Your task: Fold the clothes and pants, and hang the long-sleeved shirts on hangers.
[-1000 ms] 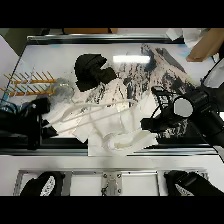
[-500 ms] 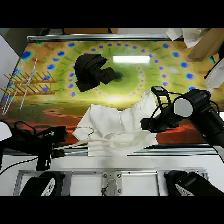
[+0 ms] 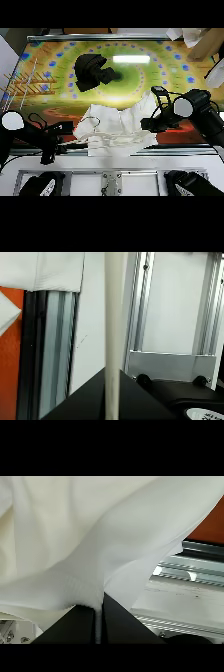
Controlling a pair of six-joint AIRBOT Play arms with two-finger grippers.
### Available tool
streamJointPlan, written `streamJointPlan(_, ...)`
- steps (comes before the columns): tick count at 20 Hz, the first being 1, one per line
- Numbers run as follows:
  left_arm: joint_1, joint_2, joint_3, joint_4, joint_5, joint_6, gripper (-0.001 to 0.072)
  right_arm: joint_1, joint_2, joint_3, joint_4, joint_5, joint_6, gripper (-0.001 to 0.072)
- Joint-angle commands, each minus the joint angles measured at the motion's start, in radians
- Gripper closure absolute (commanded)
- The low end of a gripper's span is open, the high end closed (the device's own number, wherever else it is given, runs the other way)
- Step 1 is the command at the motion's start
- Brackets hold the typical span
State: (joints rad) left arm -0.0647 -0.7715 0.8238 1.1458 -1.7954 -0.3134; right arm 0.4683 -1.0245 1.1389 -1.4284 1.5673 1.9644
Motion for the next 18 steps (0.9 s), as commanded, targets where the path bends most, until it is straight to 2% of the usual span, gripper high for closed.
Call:
streamJointPlan(1,-0.002,0.046,0.030,-0.010,-0.006,0.000,0.0691,0.001,0.000,0.000,0.000,0.000,0.000,0.0675)
streamJointPlan(6,-0.002,0.113,0.030,-0.021,0.011,-0.001,0.0691,0.001,0.000,0.000,0.000,0.000,0.000,0.0674)
streamJointPlan(13,0.004,0.034,0.030,-0.014,0.008,-0.009,0.0692,0.001,0.000,0.000,0.000,0.000,0.000,0.0675)
streamJointPlan(18,0.098,0.020,0.030,-0.014,0.012,-0.010,0.0692,0.001,0.000,0.000,0.000,0.000,0.000,0.0675)
